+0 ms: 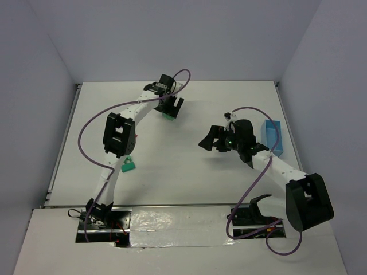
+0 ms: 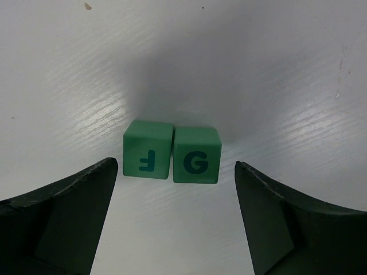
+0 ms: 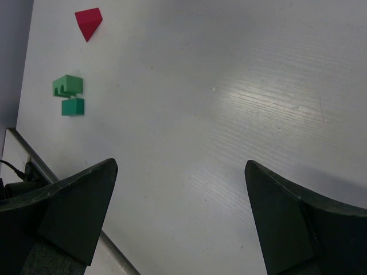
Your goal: Build the wood block tower
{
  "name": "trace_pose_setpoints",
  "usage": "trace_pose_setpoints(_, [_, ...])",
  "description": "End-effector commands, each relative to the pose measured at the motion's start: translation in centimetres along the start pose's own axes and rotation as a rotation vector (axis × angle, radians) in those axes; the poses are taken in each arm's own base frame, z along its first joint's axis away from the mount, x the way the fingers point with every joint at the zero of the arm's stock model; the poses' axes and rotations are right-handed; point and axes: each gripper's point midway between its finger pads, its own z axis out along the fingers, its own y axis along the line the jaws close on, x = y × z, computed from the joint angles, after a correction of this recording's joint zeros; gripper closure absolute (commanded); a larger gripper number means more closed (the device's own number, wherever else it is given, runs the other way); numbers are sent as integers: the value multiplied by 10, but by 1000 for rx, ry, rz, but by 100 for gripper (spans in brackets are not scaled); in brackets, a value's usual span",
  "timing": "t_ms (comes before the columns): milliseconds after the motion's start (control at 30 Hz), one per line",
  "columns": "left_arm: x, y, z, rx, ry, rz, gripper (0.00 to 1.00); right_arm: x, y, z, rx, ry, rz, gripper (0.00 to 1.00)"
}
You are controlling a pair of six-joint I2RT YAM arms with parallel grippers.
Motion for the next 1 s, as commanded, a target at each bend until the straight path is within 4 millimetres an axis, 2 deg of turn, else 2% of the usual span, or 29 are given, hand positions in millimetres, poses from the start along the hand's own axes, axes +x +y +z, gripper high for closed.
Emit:
trace_pose_setpoints(0, [-10, -1, 2, 9, -27, 24, 5, -18, 13, 2, -34, -37, -40, 0])
trace_pose_setpoints(233, [-9, -1, 5, 9, -24, 29, 11, -18, 12, 3, -32, -35, -40, 0])
trace_pose_setpoints(367, [-9, -1, 4, 9, -26, 27, 19, -18, 12, 3, -32, -35, -40, 0])
trace_pose_setpoints(600, [-8, -1, 6, 9, -21, 25, 19, -17, 13, 3, -34, -32, -40, 0])
trace_pose_setpoints(700, [-8, -1, 5, 11, -21, 27, 16, -17, 13, 4, -36, -29, -42, 0])
trace_pose_setpoints(833, [-11, -1, 2, 9, -30, 26, 3, -17, 15, 4, -41, -27, -45, 0])
trace_pose_setpoints(967, [-19, -1, -8, 9, -55, 17, 1, -16, 14, 4, -38, -26, -44, 0])
